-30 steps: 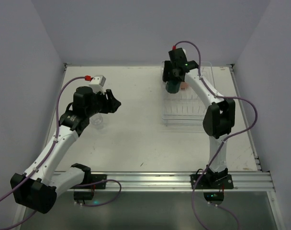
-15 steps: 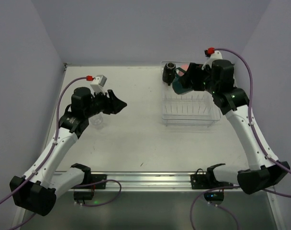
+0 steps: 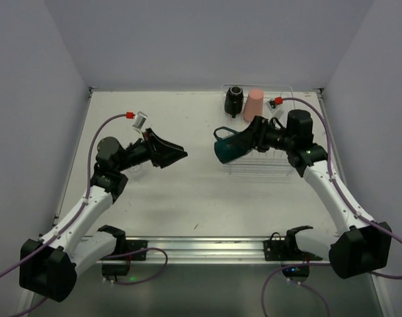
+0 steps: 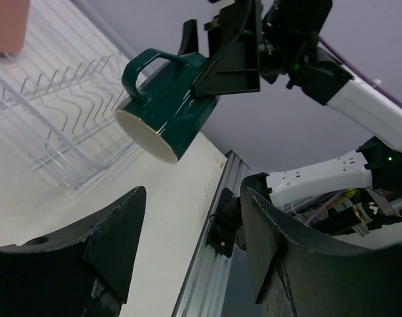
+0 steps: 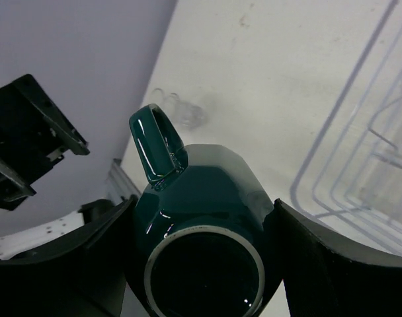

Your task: Unload the cups from the dish rack

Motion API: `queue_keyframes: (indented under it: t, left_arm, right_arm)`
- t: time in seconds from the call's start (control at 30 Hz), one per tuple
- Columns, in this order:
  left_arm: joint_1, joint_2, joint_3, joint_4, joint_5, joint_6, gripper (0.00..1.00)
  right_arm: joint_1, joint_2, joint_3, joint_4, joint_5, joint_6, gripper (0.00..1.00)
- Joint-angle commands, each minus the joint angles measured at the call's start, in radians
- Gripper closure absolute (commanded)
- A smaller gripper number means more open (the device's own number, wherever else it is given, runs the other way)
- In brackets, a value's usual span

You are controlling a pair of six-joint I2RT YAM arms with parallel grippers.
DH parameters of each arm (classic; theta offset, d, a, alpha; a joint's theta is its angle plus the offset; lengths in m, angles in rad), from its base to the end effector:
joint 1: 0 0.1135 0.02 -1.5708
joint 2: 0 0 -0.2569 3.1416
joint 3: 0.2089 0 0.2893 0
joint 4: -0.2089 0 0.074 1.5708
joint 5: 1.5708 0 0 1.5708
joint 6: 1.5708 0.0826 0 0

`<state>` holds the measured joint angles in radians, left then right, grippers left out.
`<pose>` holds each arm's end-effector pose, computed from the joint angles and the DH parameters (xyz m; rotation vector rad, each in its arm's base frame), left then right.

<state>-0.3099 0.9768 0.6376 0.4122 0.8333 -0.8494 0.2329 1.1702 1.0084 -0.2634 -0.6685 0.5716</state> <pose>0.2597 -0.1474 0.2983 0.3017 1.7104 -1.5046 0.3144 0.1272 0.3064 -0.1067 2.0913 1.1689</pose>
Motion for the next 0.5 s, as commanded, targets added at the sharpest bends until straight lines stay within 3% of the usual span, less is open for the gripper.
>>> queue_keyframes:
  t: [0.0,0.2,0.33,0.47]
  left_arm:
    - [-0.003,-0.027,-0.027,0.230,0.078,-0.112,0.37]
    - [-0.012,-0.017,-0.065,0.368,0.076,-0.253,0.35]
    - [-0.021,-0.016,-0.088,0.393,0.035,-0.275,0.35]
    - [-0.028,-0.006,-0.092,0.408,0.012,-0.283,0.34]
  right_arm:
    - [-0.015,-0.050,-0.040,0.321,-0.219,0.228,1.00]
    - [-0.026,0.000,-0.177,0.757,-0.321,0.563,1.00]
    - [-0.023,0.080,-0.254,1.218,-0.327,0.819,1.00]
    - [-0.009,0.182,-0.277,1.423,-0.309,0.970,1.00]
